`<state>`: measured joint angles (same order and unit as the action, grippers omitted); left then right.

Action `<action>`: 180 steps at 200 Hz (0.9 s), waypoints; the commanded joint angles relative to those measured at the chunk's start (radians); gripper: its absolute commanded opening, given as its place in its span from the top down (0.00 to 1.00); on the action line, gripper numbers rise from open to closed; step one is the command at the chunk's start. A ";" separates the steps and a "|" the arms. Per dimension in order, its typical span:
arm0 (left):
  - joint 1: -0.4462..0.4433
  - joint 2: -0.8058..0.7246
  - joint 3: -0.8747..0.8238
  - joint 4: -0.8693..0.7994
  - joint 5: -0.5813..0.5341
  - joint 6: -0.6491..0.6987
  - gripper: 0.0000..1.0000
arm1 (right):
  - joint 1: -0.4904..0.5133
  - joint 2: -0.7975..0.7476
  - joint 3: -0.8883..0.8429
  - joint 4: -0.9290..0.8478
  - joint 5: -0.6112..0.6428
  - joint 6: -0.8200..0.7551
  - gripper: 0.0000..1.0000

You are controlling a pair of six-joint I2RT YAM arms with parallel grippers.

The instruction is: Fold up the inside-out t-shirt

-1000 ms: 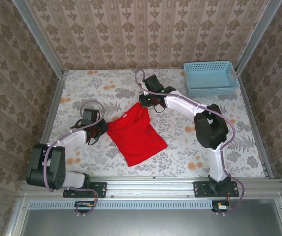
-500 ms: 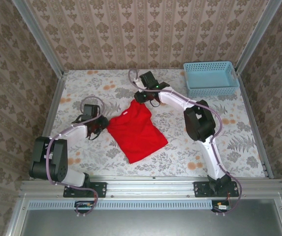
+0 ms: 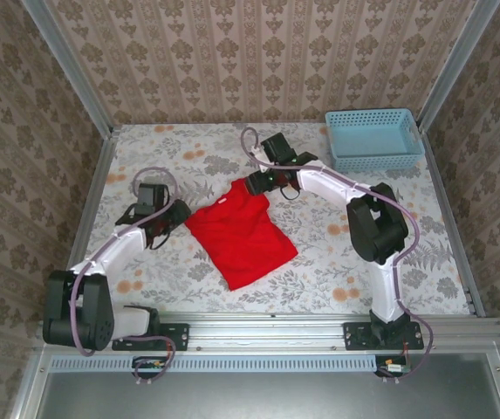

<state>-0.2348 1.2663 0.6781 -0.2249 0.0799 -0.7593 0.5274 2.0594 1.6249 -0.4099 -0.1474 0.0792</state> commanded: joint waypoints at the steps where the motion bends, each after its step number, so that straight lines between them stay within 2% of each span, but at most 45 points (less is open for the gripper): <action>1: -0.056 -0.005 -0.042 -0.016 -0.038 0.051 0.45 | 0.007 0.019 -0.024 0.023 -0.042 0.006 0.43; 34: -0.067 0.104 0.022 0.013 -0.020 0.087 0.41 | 0.008 0.119 0.106 -0.033 -0.070 -0.009 0.48; 60: -0.061 0.205 0.106 -0.009 -0.061 0.088 0.42 | 0.006 0.200 0.223 -0.093 -0.018 -0.027 0.67; 93: -0.007 0.320 0.199 -0.020 -0.056 0.066 0.59 | -0.002 0.245 0.299 -0.096 0.028 -0.042 0.92; 124: 0.025 0.387 0.264 -0.041 -0.045 0.064 0.64 | -0.012 0.276 0.373 -0.112 0.057 -0.046 1.00; 156: 0.035 0.381 0.271 -0.066 -0.036 0.068 0.67 | -0.021 0.291 0.415 -0.120 0.069 -0.039 1.00; 180: 0.023 0.270 0.214 -0.102 -0.071 0.051 0.56 | -0.023 0.282 0.409 -0.150 0.071 -0.031 0.69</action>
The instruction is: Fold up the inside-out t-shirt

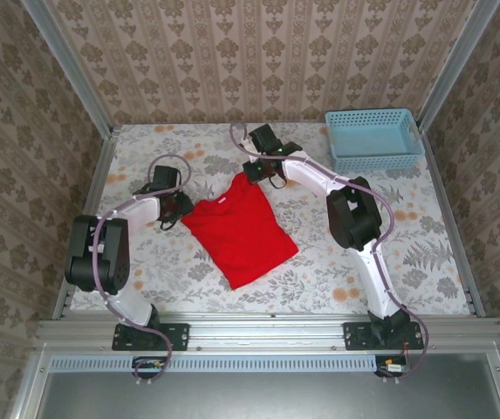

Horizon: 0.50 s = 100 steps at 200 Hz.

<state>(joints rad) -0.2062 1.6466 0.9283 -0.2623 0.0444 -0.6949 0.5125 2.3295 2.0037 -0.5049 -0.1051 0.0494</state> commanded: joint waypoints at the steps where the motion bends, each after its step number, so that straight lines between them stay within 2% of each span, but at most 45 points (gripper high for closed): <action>1: -0.006 -0.118 -0.039 -0.066 -0.039 -0.015 0.55 | -0.009 0.012 0.029 -0.057 0.028 0.000 0.68; 19: -0.034 -0.239 -0.117 -0.082 -0.078 -0.044 0.45 | -0.012 -0.032 -0.040 -0.041 0.018 0.030 0.51; 44: -0.094 -0.338 -0.193 -0.091 -0.081 -0.086 0.36 | -0.016 -0.105 -0.165 0.017 -0.048 0.067 0.34; 77: -0.136 -0.325 -0.266 0.001 -0.013 -0.158 0.31 | -0.015 -0.140 -0.289 0.080 -0.113 0.127 0.22; 100: -0.146 -0.239 -0.254 0.057 0.027 -0.170 0.31 | -0.009 -0.113 -0.305 0.095 -0.138 0.151 0.21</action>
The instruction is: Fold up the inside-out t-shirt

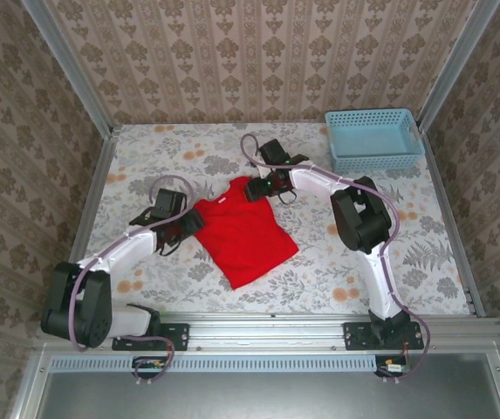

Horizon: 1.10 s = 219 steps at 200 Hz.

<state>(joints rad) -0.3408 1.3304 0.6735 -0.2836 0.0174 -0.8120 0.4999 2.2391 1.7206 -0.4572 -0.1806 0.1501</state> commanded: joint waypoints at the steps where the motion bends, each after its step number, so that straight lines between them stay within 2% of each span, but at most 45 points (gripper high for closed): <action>1: -0.011 0.082 0.001 0.081 0.056 -0.053 0.31 | 0.005 -0.022 -0.021 0.047 -0.063 0.050 0.21; 39: -0.032 0.213 0.020 0.227 0.121 -0.063 0.35 | 0.030 0.028 -0.007 0.048 -0.068 0.082 0.23; 64: -0.046 0.294 0.061 0.234 0.114 -0.057 0.42 | 0.055 0.061 0.013 0.027 -0.054 0.102 0.27; 86: -0.049 0.352 0.077 0.253 0.120 -0.053 0.47 | 0.073 0.088 0.022 0.009 -0.028 0.126 0.34; 105: -0.057 0.386 0.093 0.268 0.133 -0.047 0.53 | 0.085 0.105 0.029 -0.004 -0.016 0.145 0.44; 130: -0.076 0.390 0.109 0.277 0.132 -0.037 0.61 | 0.102 0.103 0.014 0.010 -0.020 0.167 0.61; 158: -0.078 0.354 0.096 0.298 0.135 -0.029 0.65 | 0.118 0.046 -0.071 0.088 -0.046 0.222 0.76; 219: -0.077 0.294 0.040 0.406 0.187 -0.036 0.66 | 0.146 -0.082 -0.259 0.216 -0.020 0.359 0.84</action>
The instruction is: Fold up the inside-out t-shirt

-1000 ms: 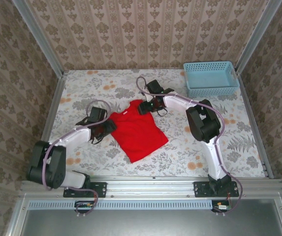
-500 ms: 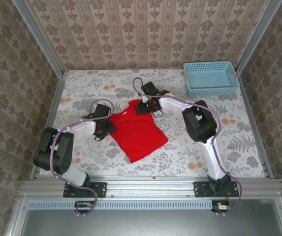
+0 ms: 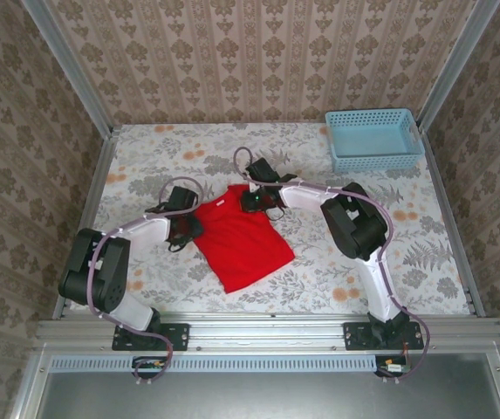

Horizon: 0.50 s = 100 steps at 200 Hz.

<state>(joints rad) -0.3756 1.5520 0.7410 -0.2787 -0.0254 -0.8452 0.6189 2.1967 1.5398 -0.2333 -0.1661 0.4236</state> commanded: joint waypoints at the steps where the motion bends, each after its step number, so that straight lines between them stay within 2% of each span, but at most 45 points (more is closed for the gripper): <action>1: -0.043 0.073 -0.027 0.401 0.231 -0.002 0.66 | 0.027 -0.042 -0.082 -0.005 -0.032 0.089 0.84; 86: -0.072 0.109 0.018 0.315 0.204 0.029 0.61 | 0.047 -0.121 -0.254 0.155 0.029 0.317 0.89; 100: -0.116 0.121 0.035 0.301 0.199 0.033 0.61 | 0.067 -0.123 -0.263 0.165 0.047 0.343 0.90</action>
<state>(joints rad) -0.4000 1.5658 0.7452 -0.2356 -0.0265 -0.8337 0.6437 2.0872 1.3212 -0.0616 -0.1505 0.6693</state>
